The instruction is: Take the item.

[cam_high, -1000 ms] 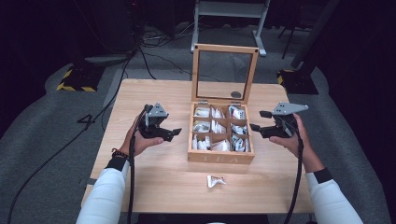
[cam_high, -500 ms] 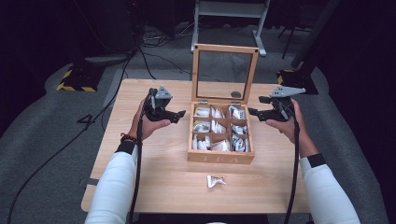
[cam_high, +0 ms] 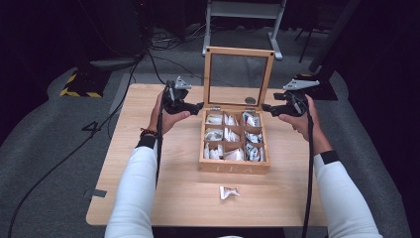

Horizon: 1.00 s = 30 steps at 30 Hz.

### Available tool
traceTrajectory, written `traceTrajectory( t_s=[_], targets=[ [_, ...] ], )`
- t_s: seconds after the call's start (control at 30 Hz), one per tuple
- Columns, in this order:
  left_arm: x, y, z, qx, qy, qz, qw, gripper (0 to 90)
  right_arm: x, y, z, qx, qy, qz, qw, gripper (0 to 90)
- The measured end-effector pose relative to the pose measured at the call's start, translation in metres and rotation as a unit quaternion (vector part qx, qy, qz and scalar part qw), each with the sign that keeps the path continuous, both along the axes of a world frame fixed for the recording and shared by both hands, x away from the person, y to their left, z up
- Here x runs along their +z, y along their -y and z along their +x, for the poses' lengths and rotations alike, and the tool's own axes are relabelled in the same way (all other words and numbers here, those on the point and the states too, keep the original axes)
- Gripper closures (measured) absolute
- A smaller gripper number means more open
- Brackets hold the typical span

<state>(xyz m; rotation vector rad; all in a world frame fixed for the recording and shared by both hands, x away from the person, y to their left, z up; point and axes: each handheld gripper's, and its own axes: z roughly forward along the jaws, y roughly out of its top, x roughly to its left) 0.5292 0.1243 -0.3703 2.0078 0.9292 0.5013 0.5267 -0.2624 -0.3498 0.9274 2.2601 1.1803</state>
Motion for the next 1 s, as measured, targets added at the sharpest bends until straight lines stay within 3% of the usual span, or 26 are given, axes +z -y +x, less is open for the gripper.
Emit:
traceTrajectory(
  t_s=[0.4,0.5,0.63,0.93,1.0],
  targets=[
    [-0.014,0.025,0.037,0.021,-0.023,0.029,0.9991,18.8,-0.015,-0.002,0.035,-0.041,-0.030,0.015,0.9986,29.1],
    [-0.017,0.028,0.044,0.033,-0.028,0.027,0.9987,18.8,-0.018,-0.002,0.041,-0.049,-0.027,0.015,0.9983,30.9],
    [-0.024,0.034,0.052,0.054,-0.033,-0.001,0.9980,20.0,-0.029,-0.005,0.049,-0.057,-0.034,0.006,0.9978,32.4],
    [-0.039,0.045,0.068,0.064,-0.053,0.011,0.9965,20.5,-0.053,-0.004,0.065,-0.065,-0.071,0.021,0.9951,32.2],
    [-0.042,0.043,0.071,0.069,-0.059,0.004,0.9958,21.7,-0.059,-0.002,0.067,-0.069,-0.080,0.022,0.9942,32.4]
  ],
)
